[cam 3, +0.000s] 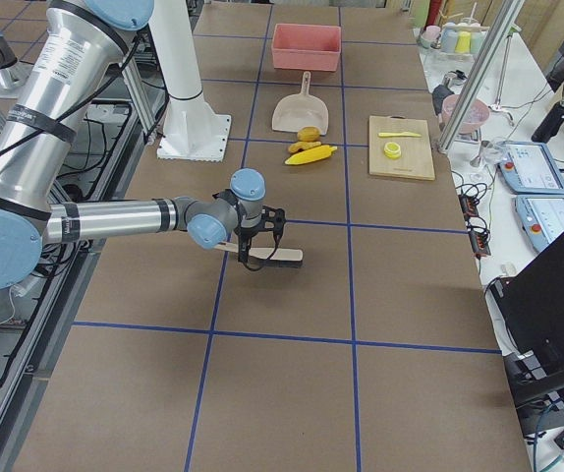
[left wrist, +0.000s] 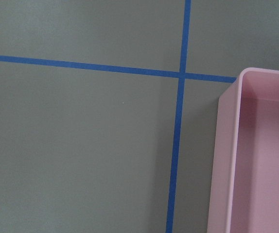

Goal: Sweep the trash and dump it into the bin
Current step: 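Lower the right gripper onto the white brush handle and grasp it, then grasp the dustpan handle with the left gripper while the right lifts the brush, then move the brush with the right gripper toward the corn and ginger, then sweep the corn, ginger and nugget into the dustpan with the right gripper's brush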

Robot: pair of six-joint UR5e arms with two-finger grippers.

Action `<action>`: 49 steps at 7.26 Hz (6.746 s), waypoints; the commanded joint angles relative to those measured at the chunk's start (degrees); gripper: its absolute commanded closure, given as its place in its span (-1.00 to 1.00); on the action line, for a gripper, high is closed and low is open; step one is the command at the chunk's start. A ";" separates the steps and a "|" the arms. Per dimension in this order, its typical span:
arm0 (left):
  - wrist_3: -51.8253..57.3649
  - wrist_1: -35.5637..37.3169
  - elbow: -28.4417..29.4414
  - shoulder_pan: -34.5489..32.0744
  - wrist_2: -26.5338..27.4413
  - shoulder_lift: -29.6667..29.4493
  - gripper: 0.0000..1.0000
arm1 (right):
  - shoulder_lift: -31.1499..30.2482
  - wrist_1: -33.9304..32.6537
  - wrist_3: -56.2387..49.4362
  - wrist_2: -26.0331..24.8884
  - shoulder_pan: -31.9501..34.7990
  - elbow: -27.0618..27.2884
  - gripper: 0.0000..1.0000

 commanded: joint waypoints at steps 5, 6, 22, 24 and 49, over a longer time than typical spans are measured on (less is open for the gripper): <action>-0.09 7.33 -3.31 12.68 -3.11 -15.90 -0.98 | 0.09 -0.21 3.55 -2.87 -7.33 -1.02 -0.82; -0.09 7.63 -4.45 18.20 -1.97 -18.91 -0.98 | 0.09 -0.21 3.55 -3.05 -7.42 -1.37 -0.73; 34.37 -4.94 -18.62 56.91 30.88 -21.05 -0.98 | 23.93 -20.98 2.49 0.20 1.11 2.58 1.00; 34.45 -5.02 -18.61 58.33 30.91 -19.74 -0.98 | 30.21 -26.66 3.63 -0.06 -0.29 2.31 1.00; 34.19 -5.12 -4.29 53.85 23.71 -27.64 -0.85 | 60.11 -24.22 21.29 -8.94 -20.86 -19.13 1.00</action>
